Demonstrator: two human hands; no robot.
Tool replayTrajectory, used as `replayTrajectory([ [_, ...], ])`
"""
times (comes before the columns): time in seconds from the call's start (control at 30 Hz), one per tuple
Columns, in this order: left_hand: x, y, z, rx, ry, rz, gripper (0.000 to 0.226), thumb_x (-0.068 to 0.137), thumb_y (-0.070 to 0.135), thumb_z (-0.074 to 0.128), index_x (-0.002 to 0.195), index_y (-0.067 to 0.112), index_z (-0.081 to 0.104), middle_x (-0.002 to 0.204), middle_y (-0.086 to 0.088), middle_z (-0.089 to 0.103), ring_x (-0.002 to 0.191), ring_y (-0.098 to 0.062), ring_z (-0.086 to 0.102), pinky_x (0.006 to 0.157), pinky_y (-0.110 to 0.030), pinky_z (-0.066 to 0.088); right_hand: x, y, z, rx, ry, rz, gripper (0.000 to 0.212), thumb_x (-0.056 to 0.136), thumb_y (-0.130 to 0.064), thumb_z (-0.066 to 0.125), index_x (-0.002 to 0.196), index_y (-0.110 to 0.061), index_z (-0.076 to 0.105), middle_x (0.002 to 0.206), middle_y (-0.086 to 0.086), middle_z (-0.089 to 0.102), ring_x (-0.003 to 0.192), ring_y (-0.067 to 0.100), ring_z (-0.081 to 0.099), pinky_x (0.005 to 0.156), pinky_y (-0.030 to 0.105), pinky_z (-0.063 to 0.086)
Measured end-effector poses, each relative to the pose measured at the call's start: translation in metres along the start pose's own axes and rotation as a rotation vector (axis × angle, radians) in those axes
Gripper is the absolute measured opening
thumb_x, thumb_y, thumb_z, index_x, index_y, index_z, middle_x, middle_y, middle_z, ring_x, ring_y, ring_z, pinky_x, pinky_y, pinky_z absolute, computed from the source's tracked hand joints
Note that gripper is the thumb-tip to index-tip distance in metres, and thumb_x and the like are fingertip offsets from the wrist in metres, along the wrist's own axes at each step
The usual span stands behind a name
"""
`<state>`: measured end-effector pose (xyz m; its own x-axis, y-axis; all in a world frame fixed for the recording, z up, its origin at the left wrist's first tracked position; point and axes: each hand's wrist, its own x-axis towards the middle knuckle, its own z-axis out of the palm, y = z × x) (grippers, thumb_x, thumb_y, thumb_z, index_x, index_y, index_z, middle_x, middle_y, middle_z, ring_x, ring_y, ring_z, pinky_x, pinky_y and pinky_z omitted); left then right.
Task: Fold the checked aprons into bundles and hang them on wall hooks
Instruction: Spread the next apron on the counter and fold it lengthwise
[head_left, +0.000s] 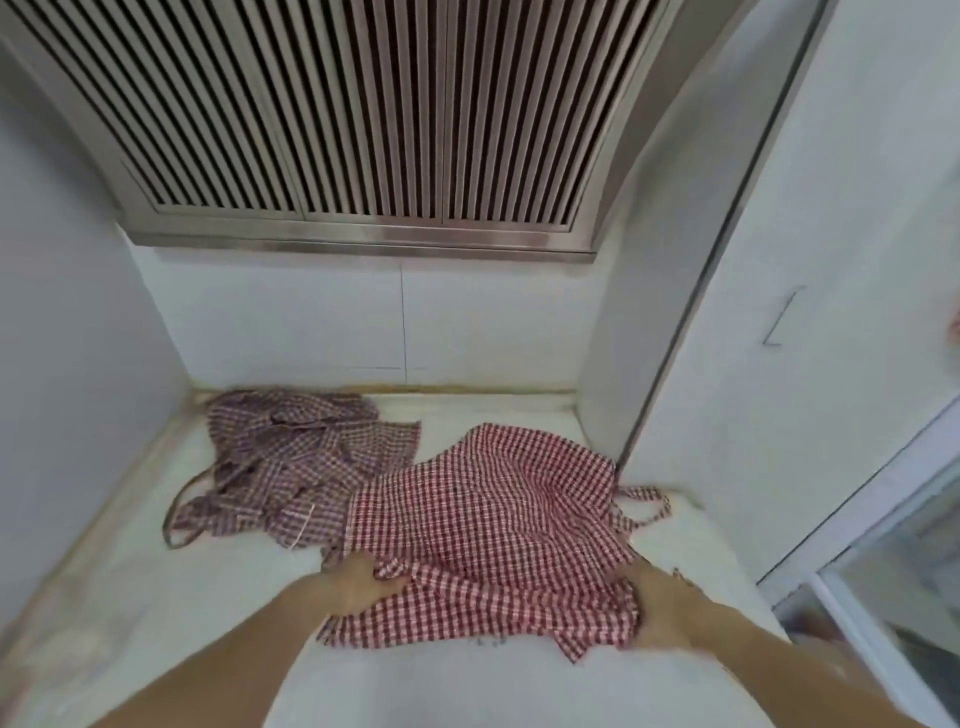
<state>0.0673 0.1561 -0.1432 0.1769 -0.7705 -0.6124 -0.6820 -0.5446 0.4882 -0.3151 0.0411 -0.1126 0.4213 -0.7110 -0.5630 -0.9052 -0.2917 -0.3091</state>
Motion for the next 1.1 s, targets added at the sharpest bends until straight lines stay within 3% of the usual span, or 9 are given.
replayTrajectory([
  [0.13, 0.002, -0.011, 0.033, -0.038, -0.288, -0.077, 0.101, 0.082, 0.073, 0.055, 0.158, 0.022, 0.013, 0.162, -0.001, 0.023, 0.147, -0.023, 0.026, 0.123, -0.038, 0.019, -0.007, 0.001, 0.013, -0.122, -0.212, 0.181, 0.063, 0.073, -0.041, 0.072, 0.131, -0.028, 0.054, 0.135, 0.0, 0.059, 0.121, 0.022, 0.057, 0.103, 0.036, 0.047],
  [0.23, 0.013, -0.017, 0.022, -0.132, -0.276, -0.125, 0.12, 0.063, 0.086, 0.061, 0.158, 0.025, 0.018, 0.159, 0.0, 0.032, 0.142, -0.023, 0.036, 0.12, -0.043, 0.027, -0.005, -0.01, -0.026, 0.001, -0.408, 0.233, 0.063, 0.078, -0.026, 0.073, 0.135, -0.022, 0.046, 0.138, 0.002, 0.051, 0.126, 0.025, 0.049, 0.1, 0.031, 0.044],
  [0.33, 0.017, 0.001, -0.002, -0.315, 0.131, -0.051, 0.082, 0.083, 0.063, 0.066, 0.145, 0.014, 0.044, 0.141, -0.006, 0.054, 0.129, -0.028, 0.051, 0.109, -0.034, 0.038, 0.013, -0.006, -0.057, 0.157, 0.117, 0.203, 0.042, 0.061, -0.036, 0.08, 0.096, -0.017, 0.069, 0.101, 0.006, 0.07, 0.104, 0.027, 0.063, 0.08, 0.025, 0.047],
  [0.47, 0.019, 0.025, -0.012, -0.483, 0.842, -0.026, 0.053, 0.088, 0.026, 0.072, 0.122, -0.004, 0.046, 0.119, -0.024, 0.059, 0.113, -0.039, 0.056, 0.093, -0.039, 0.041, 0.031, -0.005, -0.049, 0.24, 1.033, 0.086, 0.057, 0.073, -0.021, 0.08, 0.124, -0.008, 0.059, 0.119, 0.018, 0.052, 0.11, 0.034, 0.052, 0.095, 0.045, 0.043],
  [0.6, 0.006, 0.03, 0.034, -0.176, 1.132, 0.129, 0.049, 0.071, 0.004, 0.075, 0.113, -0.003, 0.051, 0.111, -0.024, 0.053, 0.106, -0.042, 0.048, 0.093, -0.053, 0.038, 0.025, -0.019, 0.029, 0.236, 0.966, -0.127, 0.023, 0.081, -0.024, 0.068, 0.099, -0.017, 0.055, 0.104, 0.002, 0.045, 0.079, 0.018, 0.053, 0.073, 0.039, 0.052],
  [0.73, -0.007, 0.034, 0.105, -0.055, 0.688, 0.092, 0.054, 0.08, 0.025, 0.073, 0.125, 0.007, 0.048, 0.125, -0.018, 0.047, 0.118, -0.037, 0.044, 0.099, -0.052, 0.036, 0.008, -0.013, 0.103, 0.367, 0.978, 0.009, 0.03, 0.083, -0.033, 0.071, 0.083, -0.018, 0.046, 0.095, 0.005, 0.051, 0.082, 0.015, 0.045, 0.077, 0.039, 0.05],
  [0.83, 0.0, 0.021, 0.139, 0.07, 0.235, -0.088, 0.095, 0.084, 0.065, 0.058, 0.152, 0.018, 0.011, 0.158, -0.014, 0.01, 0.146, -0.037, 0.011, 0.117, -0.055, 0.017, -0.008, -0.002, 0.144, 0.557, 1.09, 0.219, 0.055, 0.07, -0.061, 0.066, 0.094, -0.017, 0.043, 0.099, 0.005, 0.045, 0.093, 0.024, 0.045, 0.084, 0.048, 0.048],
  [1.0, 0.011, 0.017, 0.155, 0.309, 0.045, -0.148, 0.109, 0.085, 0.081, 0.033, 0.153, 0.015, -0.021, 0.156, -0.023, -0.031, 0.146, -0.043, -0.023, 0.118, -0.06, -0.005, -0.027, -0.001, 0.177, 0.809, 0.604, 0.277, 0.131, 0.041, -0.06, 0.093, 0.146, -0.016, 0.028, 0.137, 0.002, 0.031, 0.126, 0.016, 0.034, 0.112, 0.041, 0.035],
  [1.1, 0.015, 0.018, 0.153, 0.306, 0.005, -0.177, 0.107, 0.087, 0.081, 0.028, 0.151, 0.015, -0.025, 0.152, -0.024, -0.037, 0.144, -0.043, -0.028, 0.117, -0.06, -0.009, -0.018, -0.013, 0.17, 0.752, 0.604, 0.157, 0.128, 0.05, -0.034, 0.098, 0.15, -0.018, 0.02, 0.143, -0.001, 0.022, 0.127, 0.011, 0.028, 0.107, 0.035, 0.032],
])
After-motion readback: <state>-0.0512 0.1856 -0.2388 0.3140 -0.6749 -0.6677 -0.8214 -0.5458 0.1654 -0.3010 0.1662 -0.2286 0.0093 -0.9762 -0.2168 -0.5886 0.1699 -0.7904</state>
